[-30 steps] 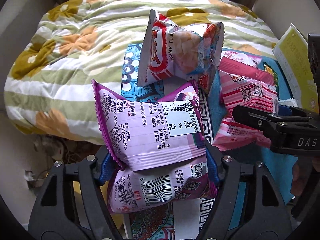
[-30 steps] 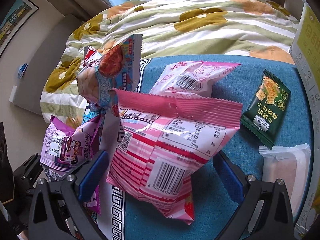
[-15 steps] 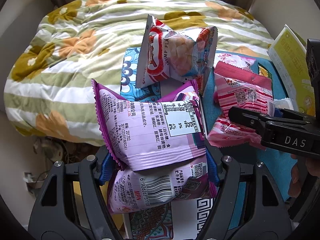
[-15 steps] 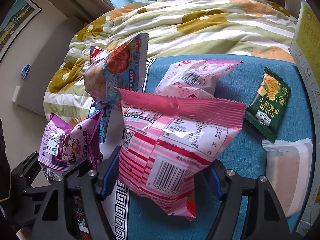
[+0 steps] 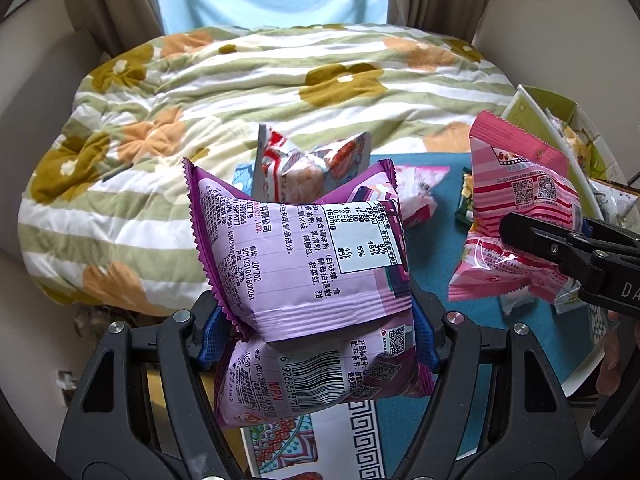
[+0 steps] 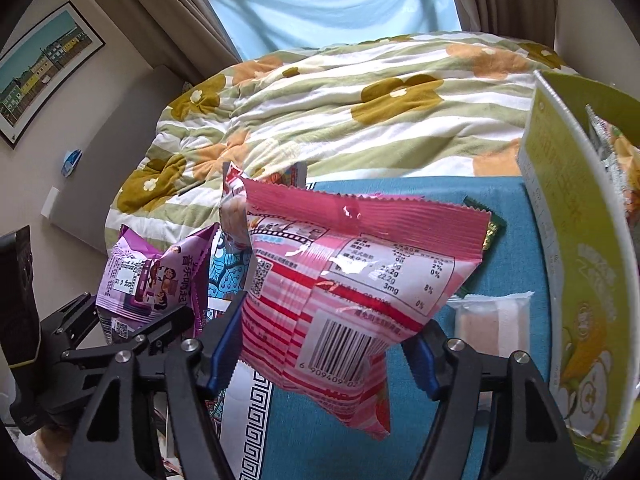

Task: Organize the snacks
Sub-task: 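Carry both bags into the cardboard box and open both tools, then move both tools back over the table snacks, then grasp the shrimp flakes bag with the left tool while the right tool grasps the white wrapped pack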

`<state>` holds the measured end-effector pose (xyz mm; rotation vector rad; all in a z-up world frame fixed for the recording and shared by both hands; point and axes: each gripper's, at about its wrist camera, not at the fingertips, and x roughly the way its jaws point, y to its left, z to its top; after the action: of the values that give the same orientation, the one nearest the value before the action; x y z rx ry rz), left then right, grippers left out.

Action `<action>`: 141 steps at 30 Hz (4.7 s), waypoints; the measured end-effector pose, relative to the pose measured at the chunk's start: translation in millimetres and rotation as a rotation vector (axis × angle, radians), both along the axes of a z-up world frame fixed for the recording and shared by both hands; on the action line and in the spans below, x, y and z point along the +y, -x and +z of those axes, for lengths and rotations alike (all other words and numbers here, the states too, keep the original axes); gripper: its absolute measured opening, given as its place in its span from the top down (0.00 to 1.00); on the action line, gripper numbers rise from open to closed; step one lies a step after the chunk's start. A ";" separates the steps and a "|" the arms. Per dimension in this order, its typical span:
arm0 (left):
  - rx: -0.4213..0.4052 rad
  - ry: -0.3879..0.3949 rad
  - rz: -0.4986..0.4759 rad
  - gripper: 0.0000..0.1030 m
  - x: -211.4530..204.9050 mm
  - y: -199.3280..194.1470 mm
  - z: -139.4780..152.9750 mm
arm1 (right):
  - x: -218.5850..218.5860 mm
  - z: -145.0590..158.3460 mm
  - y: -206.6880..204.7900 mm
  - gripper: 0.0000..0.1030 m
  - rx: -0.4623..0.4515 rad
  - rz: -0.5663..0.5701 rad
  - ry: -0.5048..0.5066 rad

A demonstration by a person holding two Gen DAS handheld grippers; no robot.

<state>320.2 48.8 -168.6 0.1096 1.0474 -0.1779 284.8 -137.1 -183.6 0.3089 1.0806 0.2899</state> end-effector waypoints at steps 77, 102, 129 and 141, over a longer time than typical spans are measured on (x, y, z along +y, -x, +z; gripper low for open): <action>-0.069 0.130 0.056 0.04 -294.4 14.8 57.0 | -342.4 60.4 -0.4 0.00 -0.105 -0.102 0.024; -0.226 0.086 0.296 0.04 -158.7 97.0 101.0 | -266.5 129.2 53.5 0.00 -0.326 0.067 0.037; -0.004 0.110 -0.022 0.04 41.7 -77.3 2.1 | -42.9 58.0 24.1 0.00 -0.191 -0.169 0.137; 0.099 0.233 -0.171 0.04 43.7 -134.7 -78.1 | -20.5 -33.2 22.9 0.00 -0.093 -0.298 0.342</action>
<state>454.9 92.5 -246.7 -0.0209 1.1089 -0.4623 261.9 -157.6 -216.8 0.1442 0.9578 -0.1452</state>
